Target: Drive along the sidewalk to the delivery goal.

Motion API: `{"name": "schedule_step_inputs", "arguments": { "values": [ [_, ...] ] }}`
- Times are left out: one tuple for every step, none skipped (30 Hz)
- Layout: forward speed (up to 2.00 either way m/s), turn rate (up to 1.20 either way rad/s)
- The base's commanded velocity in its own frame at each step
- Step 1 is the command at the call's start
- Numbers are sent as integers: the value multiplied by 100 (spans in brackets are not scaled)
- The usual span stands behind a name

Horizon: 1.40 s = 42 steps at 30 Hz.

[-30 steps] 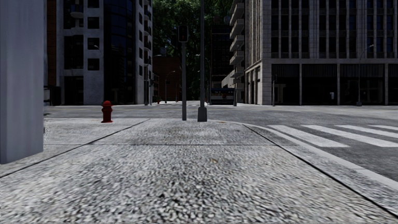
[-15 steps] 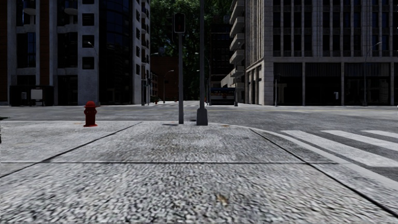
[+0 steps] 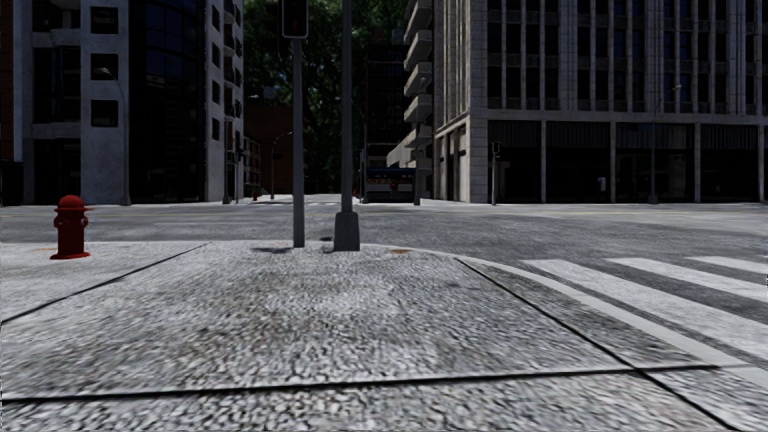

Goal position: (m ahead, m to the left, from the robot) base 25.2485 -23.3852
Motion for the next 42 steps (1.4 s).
{"name": "schedule_step_inputs", "arguments": {
  "values": [
    [166,-45],
    [166,-51],
    [166,-54],
    [166,-54],
    [166,-54],
    [166,-55],
    [166,-55],
    [166,-55],
    [166,-55],
    [166,-55],
    [166,-55],
    [166,-55],
    [166,-55],
    [166,-55],
    [166,-55],
    [166,-55],
    [166,-55],
    [166,-55],
    [166,-55],
    [166,-55],
    [166,-55],
    [166,-55],
    [166,-55],
    [166,-55],
    [166,-55],
    [166,-55],
    [166,-55],
    [166,-55],
    [166,-55],
    [166,-55],
    [166,-55],
    [166,-55],
    [165,-57],
    [165,-57],
    [164,-62],
    [163,-63],
    [162,-64],
    [162,-64],
    [162,-64],
    [162,-64],
    [162,-64],
    [162,-64]
  ]
}}
